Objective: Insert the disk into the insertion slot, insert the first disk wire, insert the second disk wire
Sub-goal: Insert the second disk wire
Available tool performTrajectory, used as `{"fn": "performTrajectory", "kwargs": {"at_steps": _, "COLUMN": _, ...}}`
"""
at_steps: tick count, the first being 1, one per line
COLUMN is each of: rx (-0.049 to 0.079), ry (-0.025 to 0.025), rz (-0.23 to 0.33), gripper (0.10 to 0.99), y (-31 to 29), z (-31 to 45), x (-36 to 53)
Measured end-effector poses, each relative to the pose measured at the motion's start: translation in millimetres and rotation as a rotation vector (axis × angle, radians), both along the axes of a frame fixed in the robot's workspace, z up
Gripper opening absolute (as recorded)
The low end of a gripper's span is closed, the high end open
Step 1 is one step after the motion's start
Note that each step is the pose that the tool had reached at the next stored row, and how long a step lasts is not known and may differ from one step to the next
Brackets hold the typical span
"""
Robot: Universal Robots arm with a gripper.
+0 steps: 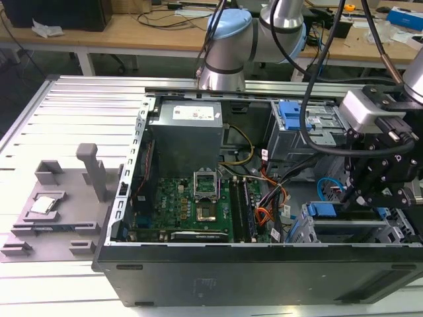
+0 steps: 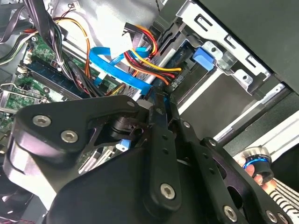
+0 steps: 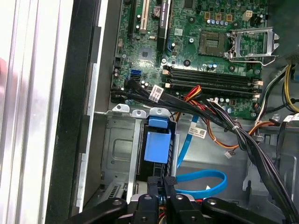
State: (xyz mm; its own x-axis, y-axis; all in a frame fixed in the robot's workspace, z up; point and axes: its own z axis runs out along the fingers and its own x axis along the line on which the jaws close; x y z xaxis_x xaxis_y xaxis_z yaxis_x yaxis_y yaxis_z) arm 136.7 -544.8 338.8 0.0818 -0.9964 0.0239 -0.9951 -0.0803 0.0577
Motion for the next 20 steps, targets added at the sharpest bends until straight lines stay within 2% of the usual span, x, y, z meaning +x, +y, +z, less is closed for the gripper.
{"fn": "performTrajectory", "kwargs": {"at_steps": 6, "rx": 0.0, "ry": 0.0002, "rz": -0.01, "gripper": 0.165, "y": -1.9, "z": -1.0, "x": -0.1}}
{"fn": "performTrajectory", "kwargs": {"at_steps": 7, "rx": 0.0, "ry": 0.0002, "rz": -0.01, "gripper": 0.176, "y": -2.0, "z": -1.1, "x": -0.1}}
{"fn": "performTrajectory", "kwargs": {"at_steps": 8, "rx": 0.0, "ry": 0.0002, "rz": -0.01, "gripper": 0.235, "y": -1.9, "z": -1.3, "x": -0.1}}
{"fn": "performTrajectory", "kwargs": {"at_steps": 9, "rx": 0.0, "ry": 0.0002, "rz": -0.01, "gripper": 0.235, "y": -2.1, "z": -0.6, "x": -0.1}}
{"fn": "performTrajectory", "kwargs": {"at_steps": 11, "rx": 0.002, "ry": 0.0001, "rz": -0.01, "gripper": 0.235, "y": -2.1, "z": 5.5, "x": -0.1}}
{"fn": "performTrajectory", "kwargs": {"at_steps": 14, "rx": 0.002, "ry": -0.0007, "rz": -0.01, "gripper": 0.235, "y": -1.5, "z": 20.2, "x": -0.1}}
{"fn": "performTrajectory", "kwargs": {"at_steps": 16, "rx": 0.002, "ry": -0.0008, "rz": -0.01, "gripper": 0.235, "y": -1.3, "z": 24.3, "x": -0.1}}
{"fn": "performTrajectory", "kwargs": {"at_steps": 18, "rx": 0.002, "ry": -0.0014, "rz": -0.01, "gripper": 0.106, "y": -1.2, "z": 36.9, "x": -0.1}}
{"fn": "performTrajectory", "kwargs": {"at_steps": 20, "rx": 0.002, "ry": -0.0021, "rz": -0.01, "gripper": 0.106, "y": -1.3, "z": 42.2, "x": -0.1}}
